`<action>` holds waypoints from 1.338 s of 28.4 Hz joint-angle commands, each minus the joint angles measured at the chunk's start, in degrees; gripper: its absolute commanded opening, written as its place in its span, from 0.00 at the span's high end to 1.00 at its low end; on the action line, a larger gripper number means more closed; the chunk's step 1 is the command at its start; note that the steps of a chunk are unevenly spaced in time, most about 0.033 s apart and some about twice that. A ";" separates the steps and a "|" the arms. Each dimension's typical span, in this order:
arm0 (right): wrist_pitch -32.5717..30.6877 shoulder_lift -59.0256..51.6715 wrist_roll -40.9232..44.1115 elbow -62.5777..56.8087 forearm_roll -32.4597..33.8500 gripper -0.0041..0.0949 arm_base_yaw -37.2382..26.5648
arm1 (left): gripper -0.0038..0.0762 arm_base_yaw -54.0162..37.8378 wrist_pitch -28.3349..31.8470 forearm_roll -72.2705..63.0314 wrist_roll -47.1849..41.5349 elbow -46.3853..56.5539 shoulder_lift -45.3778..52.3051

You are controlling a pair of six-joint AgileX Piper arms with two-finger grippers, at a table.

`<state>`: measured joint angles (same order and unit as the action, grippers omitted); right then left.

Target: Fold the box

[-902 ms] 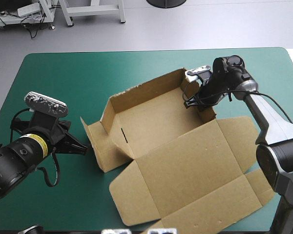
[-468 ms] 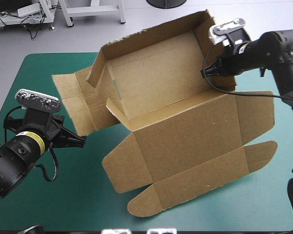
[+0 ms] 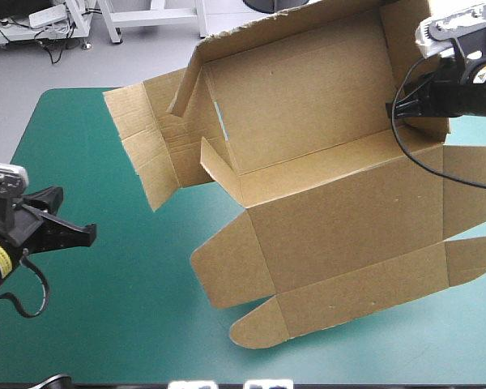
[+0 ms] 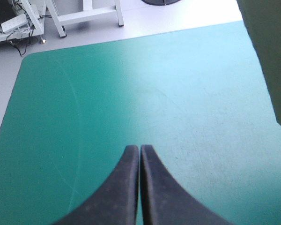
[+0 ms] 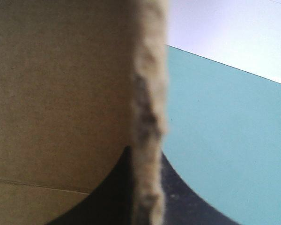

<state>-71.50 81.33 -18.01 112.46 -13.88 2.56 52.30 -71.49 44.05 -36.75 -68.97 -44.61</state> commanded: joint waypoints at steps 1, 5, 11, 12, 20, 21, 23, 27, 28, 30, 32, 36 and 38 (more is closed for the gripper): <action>-0.66 -1.96 -0.34 1.68 -4.59 0.98 -0.61 | 0.96 0.16 -2.69 3.72 -0.78 -1.50 1.15; -0.66 -1.96 -1.57 1.68 -8.78 0.98 -0.61 | 0.95 0.16 -2.69 3.77 -0.78 -1.50 1.25; -0.66 -1.96 -2.08 1.68 -9.88 0.98 -0.61 | 0.95 0.16 -0.68 3.87 -1.11 -1.50 1.25; -0.66 -1.96 -2.08 1.68 -9.88 0.98 -0.61 | 0.95 0.16 0.40 4.00 -1.50 -1.39 1.25; -0.66 -1.96 -2.31 1.68 -9.88 0.98 -0.61 | 0.94 0.16 8.15 0.98 2.24 -0.91 -2.94; -0.66 -1.96 -2.31 1.68 -9.88 0.98 -0.61 | 0.93 0.16 8.41 0.98 2.50 -0.91 -4.29; -0.66 -1.96 -2.44 1.68 -9.87 0.98 -0.61 | 0.93 0.16 9.08 1.66 3.23 -0.91 -7.09; -0.66 -2.04 -2.45 1.68 -9.87 0.98 -0.61 | 0.93 -1.81 9.97 2.32 2.58 -0.91 -11.80; -0.66 -2.04 -2.45 1.68 -9.87 0.98 -0.61 | 0.93 -3.24 10.91 1.68 2.26 -0.91 -12.40; -0.58 -2.04 -2.63 1.68 -9.70 0.98 -0.61 | 0.93 -7.27 15.43 -1.20 2.26 -0.91 -13.23; -0.58 -2.04 -2.63 1.68 -8.29 0.98 -0.61 | 0.93 -14.63 24.14 -9.15 6.68 -0.91 -14.22; -0.58 -2.04 -2.63 1.68 -6.58 0.98 -0.61 | 0.93 -29.00 29.26 -31.38 25.06 -0.91 -16.42; -0.58 -2.04 -2.51 1.68 -6.58 0.98 -0.61 | 0.93 -34.82 29.35 -39.27 33.87 -0.91 -17.25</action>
<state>-71.50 81.28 -20.77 112.51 -18.49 2.54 23.95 -46.56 15.59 -13.86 -68.33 -61.50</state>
